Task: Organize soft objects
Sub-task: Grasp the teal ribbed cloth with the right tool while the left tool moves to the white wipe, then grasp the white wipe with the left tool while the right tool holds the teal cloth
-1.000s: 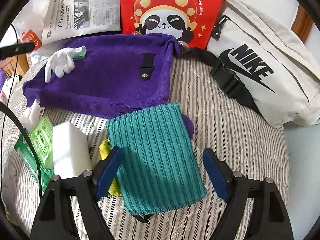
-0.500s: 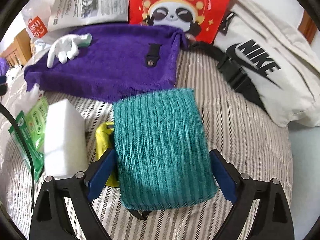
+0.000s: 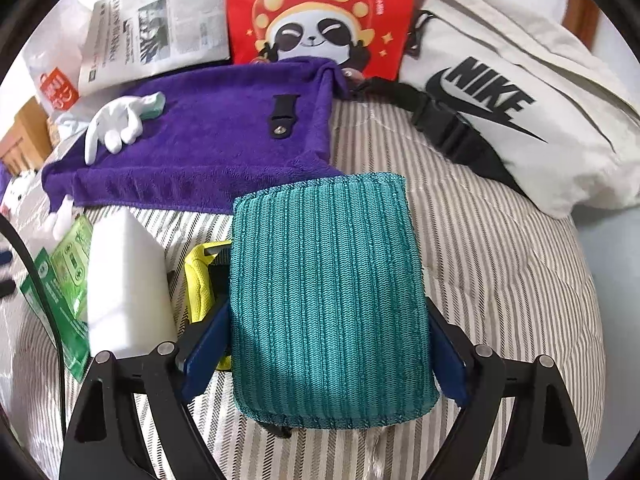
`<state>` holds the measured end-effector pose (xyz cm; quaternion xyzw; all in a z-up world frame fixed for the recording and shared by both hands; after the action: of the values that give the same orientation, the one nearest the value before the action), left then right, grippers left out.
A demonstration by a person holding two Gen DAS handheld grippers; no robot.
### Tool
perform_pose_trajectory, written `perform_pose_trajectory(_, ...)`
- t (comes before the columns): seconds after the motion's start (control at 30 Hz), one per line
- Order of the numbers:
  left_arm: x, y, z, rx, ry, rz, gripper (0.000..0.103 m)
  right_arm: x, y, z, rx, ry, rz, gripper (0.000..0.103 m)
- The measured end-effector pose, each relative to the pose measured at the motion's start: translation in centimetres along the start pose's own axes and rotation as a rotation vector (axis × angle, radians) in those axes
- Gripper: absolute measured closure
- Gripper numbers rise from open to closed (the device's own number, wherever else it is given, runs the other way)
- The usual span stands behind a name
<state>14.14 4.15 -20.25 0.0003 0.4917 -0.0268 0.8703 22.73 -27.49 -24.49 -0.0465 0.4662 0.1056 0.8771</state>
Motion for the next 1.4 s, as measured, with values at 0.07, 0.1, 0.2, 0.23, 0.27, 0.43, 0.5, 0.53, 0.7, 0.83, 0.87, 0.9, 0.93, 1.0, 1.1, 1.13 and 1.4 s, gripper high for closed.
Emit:
perform_pose_trajectory(0.07,0.5,-0.6,-0.9,0.025,0.013,-0.001,0.029,-0.5,-0.2,0.0,0.025,-0.01,-0.008,0.015)
perform_pose_trajectory(0.1,0.6,-0.9,-1.1,0.035,0.014,-0.003,0.029,-0.9,-0.2,0.1,0.039,-0.02,-0.004,0.015)
perform_pose_trajectory(0.2,0.7,-0.9,-1.4,0.048,0.006,0.0,0.029,-2.0,-0.2,0.1,0.054,-0.038,-0.003,0.015)
perform_pose_trajectory(0.23,0.7,-0.7,-1.3,0.048,-0.002,0.007,0.029,-2.3,-0.2,0.1,0.062,-0.043,-0.005,0.015)
perform_pose_trajectory(0.27,0.6,-0.5,-1.0,0.048,-0.017,0.016,0.029,-2.5,-0.2,0.2,0.071,-0.048,-0.003,0.015)
perform_pose_trajectory(0.43,1.8,0.9,1.2,-0.048,-0.014,0.011,0.029,-3.8,0.2,0.4,0.11,-0.078,0.024,0.015)
perform_pose_trajectory(0.5,2.8,0.9,2.4,-0.066,-0.014,0.0,0.029,-3.9,0.5,0.3,0.107,-0.078,0.028,0.015)
perform_pose_trajectory(0.53,3.3,0.9,2.8,-0.067,-0.011,0.004,0.029,-4.0,0.7,0.2,0.104,-0.076,0.033,0.015)
perform_pose_trajectory(0.7,6.5,-0.3,3.6,-0.036,0.053,0.016,0.033,-3.8,0.7,-0.2,0.102,-0.065,0.027,0.015)
perform_pose_trajectory(0.83,6.7,-1.9,3.4,0.062,0.021,0.074,0.053,-4.0,0.5,-0.2,0.114,-0.071,0.032,0.015)
perform_pose_trajectory(0.87,6.6,-2.2,3.4,0.089,0.007,0.075,0.068,-4.0,0.5,-0.2,0.115,-0.074,0.031,0.015)
perform_pose_trajectory(0.9,6.4,-2.5,3.3,0.108,-0.003,0.075,0.074,-4.1,0.5,-0.1,0.115,-0.076,0.03,0.015)
perform_pose_trajectory(0.93,6.2,-2.5,3.2,0.12,-0.012,0.072,0.089,-4.2,0.6,-0.1,0.115,-0.079,0.03,0.015)
perform_pose_trajectory(1.0,5.4,-2.4,2.9,0.124,-0.019,0.052,0.094,-4.4,0.6,0.0,0.117,-0.083,0.034,0.015)
perform_pose_trajectory(1.1,4.8,-1.4,2.4,0.108,-0.008,0.035,0.094,-4.5,0.8,0.1,0.121,-0.089,0.046,0.015)
perform_pose_trajectory(1.13,4.6,-1.0,2.2,0.099,-0.005,0.03,0.094,-4.5,1.0,0.1,0.119,-0.089,0.048,0.015)
perform_pose_trajectory(1.4,3.1,3.4,2.0,0.021,-0.036,0.081,0.094,-4.8,1.1,0.0,0.121,-0.092,0.048,0.015)
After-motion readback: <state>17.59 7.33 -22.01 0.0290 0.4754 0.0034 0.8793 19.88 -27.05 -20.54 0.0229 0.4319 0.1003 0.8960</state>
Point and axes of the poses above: each gripper's, at about its wrist camera, not at the fingertips, and x roughly the way its jaws point, y to its left, z to its top, the point moved 10 cm from there along x, roughly the way its jaws point, and after that the axes turned 5 degrees about z, right-handed, at the moved point
